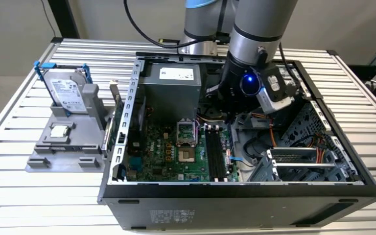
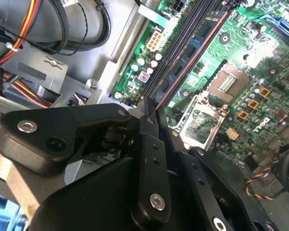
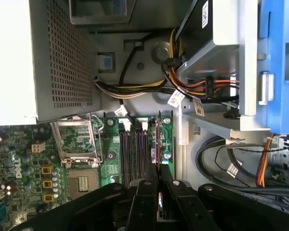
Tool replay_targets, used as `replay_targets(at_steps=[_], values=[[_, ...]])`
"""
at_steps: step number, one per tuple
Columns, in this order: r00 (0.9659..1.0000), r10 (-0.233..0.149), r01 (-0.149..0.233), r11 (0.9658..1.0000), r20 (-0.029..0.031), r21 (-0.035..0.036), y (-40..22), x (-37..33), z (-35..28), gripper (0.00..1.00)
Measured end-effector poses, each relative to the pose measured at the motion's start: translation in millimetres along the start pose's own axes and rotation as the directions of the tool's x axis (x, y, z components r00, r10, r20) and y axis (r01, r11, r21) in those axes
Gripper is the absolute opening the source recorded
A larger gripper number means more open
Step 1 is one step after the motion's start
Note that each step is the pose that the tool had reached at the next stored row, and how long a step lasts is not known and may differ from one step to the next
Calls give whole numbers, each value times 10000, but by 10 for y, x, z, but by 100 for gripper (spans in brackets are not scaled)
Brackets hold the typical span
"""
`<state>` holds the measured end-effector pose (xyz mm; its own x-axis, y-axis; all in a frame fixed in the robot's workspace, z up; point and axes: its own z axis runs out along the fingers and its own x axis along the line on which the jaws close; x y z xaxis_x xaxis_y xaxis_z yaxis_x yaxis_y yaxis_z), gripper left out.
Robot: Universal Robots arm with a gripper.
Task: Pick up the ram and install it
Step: 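Insert the ram into the slot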
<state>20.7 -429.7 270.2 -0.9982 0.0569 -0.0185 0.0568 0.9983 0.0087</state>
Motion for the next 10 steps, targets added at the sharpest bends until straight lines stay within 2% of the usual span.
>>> replay_targets(at_steps=[8, 10], values=[[10000, 0, 0, 10000, 1, -1, -9, 11, 145, 0], [10000, -8, 8, 10000, -11, 4, -40, 11, 178, 0]])
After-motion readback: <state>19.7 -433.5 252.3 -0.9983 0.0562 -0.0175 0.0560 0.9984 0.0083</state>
